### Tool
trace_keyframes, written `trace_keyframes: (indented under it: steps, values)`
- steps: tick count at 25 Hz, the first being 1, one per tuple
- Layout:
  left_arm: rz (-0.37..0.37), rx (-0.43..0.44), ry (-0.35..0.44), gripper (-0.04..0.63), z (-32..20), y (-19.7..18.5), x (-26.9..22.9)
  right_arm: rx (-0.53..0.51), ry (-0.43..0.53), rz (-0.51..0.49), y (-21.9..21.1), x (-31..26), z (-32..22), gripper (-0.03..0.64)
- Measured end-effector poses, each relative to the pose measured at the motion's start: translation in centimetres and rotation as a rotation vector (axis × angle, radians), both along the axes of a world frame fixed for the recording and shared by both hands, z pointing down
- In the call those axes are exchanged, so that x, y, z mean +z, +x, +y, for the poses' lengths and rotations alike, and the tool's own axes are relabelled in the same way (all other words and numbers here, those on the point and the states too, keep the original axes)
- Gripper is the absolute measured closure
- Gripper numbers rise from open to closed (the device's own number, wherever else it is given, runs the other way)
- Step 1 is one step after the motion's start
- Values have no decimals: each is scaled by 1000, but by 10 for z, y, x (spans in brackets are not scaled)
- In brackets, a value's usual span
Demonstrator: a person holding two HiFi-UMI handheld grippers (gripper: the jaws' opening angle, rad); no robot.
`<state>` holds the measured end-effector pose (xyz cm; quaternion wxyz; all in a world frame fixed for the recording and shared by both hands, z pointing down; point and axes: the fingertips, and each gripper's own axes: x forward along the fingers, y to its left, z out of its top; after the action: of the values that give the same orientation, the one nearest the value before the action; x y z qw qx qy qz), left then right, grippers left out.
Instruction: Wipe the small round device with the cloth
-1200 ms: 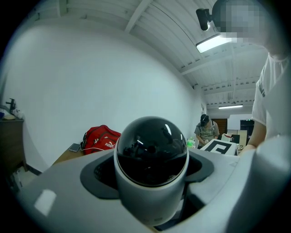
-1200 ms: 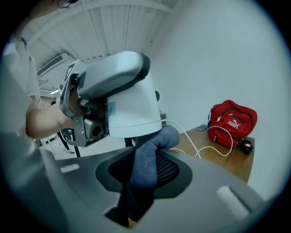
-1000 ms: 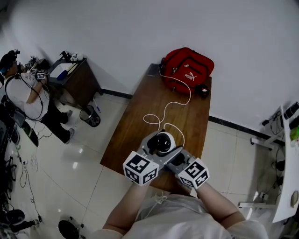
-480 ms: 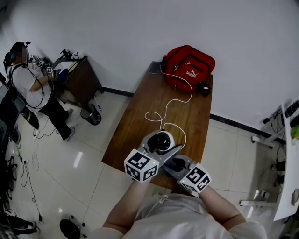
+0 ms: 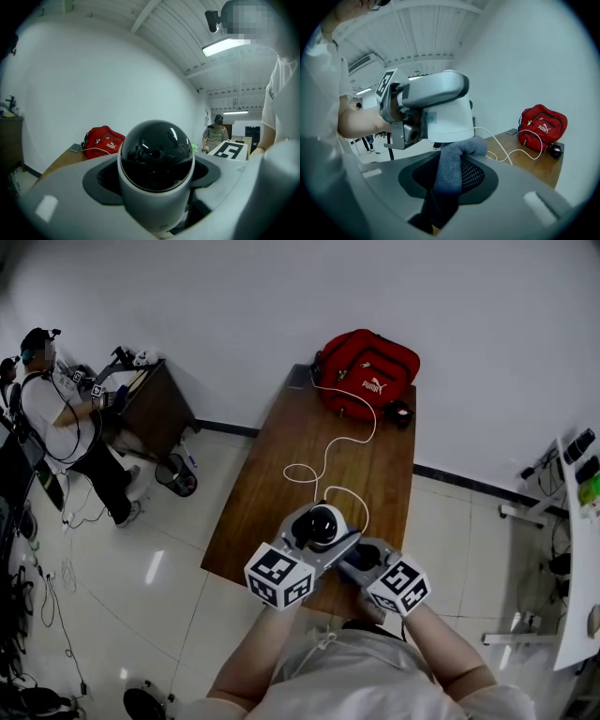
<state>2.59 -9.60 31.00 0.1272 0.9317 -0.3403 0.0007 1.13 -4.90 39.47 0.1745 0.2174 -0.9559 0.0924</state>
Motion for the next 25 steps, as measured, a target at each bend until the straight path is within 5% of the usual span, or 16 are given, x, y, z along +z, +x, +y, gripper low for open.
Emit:
trace_keyframes:
  steps: [6,10,21,25]
  values:
    - [-12,5,-5,209,-2,1,4,-108,59,20,-12,3,35,506]
    - [-39,9,-9,209,-1,3,14,-95,7,9,-8,17,43,506]
    - [-104,43,-58,209,9,12,85,387,-131,78,87,58,-20,506]
    - [-117,67,-106,209,18,19,132,456,-144,71,98,74,-29,506]
